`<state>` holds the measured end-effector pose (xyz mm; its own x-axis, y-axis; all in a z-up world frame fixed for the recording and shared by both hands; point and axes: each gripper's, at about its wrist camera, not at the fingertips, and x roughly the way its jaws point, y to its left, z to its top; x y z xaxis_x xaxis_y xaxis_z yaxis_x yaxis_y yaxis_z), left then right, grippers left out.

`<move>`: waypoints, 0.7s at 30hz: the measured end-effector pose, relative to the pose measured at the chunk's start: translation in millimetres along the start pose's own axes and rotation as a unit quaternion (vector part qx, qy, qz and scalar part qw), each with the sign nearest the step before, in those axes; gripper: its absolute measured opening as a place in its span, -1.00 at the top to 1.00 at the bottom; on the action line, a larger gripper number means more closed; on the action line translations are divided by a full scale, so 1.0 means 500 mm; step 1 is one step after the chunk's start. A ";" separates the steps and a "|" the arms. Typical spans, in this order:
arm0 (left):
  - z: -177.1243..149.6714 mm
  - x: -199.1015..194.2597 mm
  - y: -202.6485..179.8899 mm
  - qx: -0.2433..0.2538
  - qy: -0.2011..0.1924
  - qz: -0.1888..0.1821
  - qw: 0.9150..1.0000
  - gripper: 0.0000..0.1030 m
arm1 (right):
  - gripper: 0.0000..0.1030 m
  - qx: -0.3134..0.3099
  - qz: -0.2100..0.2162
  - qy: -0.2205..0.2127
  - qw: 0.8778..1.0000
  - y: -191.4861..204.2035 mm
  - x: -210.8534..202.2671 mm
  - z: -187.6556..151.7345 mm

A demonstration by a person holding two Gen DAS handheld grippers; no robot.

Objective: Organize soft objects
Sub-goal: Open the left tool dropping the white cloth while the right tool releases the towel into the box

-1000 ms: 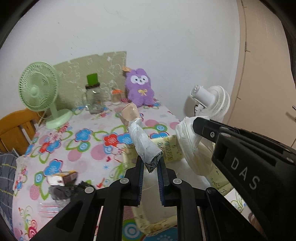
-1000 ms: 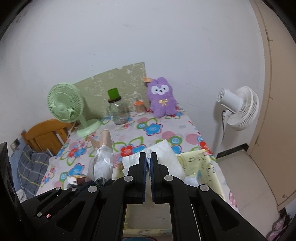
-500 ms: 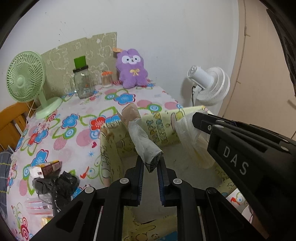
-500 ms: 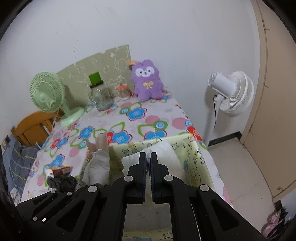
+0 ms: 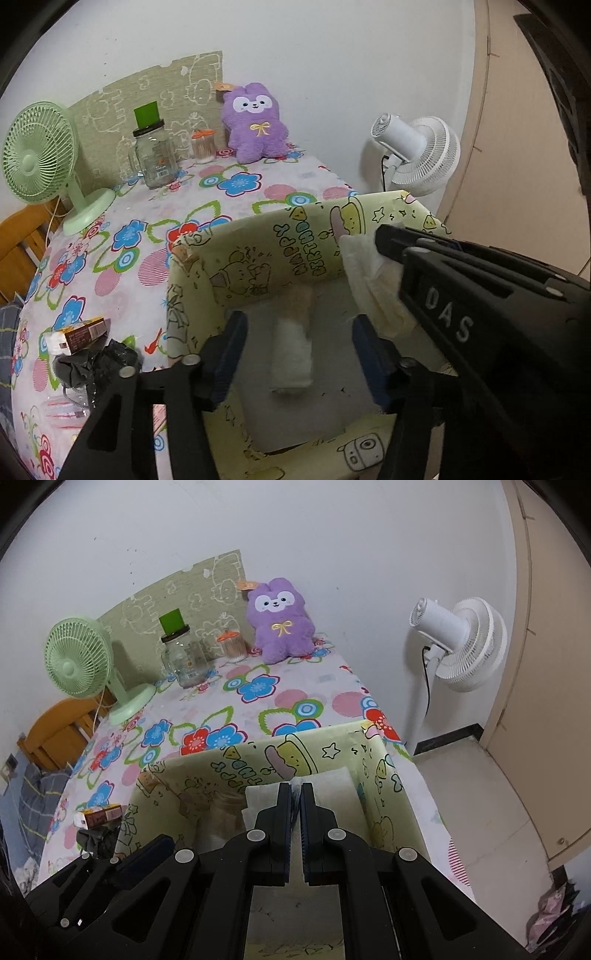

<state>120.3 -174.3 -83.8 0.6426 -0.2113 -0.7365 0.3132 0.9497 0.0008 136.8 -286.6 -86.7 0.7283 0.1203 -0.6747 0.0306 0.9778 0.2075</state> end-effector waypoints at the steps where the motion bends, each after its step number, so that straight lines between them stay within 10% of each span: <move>1: 0.001 0.000 -0.001 0.000 0.000 -0.002 1.000 -0.32 | 0.77 0.000 0.003 0.003 1.000 -0.001 0.003 0.001; 8: 0.007 -0.004 0.001 -0.004 -0.002 0.001 1.000 -0.53 | -0.29 0.010 0.004 -0.006 1.000 -0.005 -0.006 0.005; 21: 0.013 -0.045 0.020 -0.017 -0.019 0.008 1.000 -0.76 | -0.52 -0.009 -0.003 -0.033 0.999 0.022 -0.062 0.011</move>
<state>113.8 -161.4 -62.7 0.6738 -0.2044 -0.7101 0.2788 0.9603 -0.0119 118.4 -280.7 -59.7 0.7713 0.1026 -0.6282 0.0234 0.9817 0.1891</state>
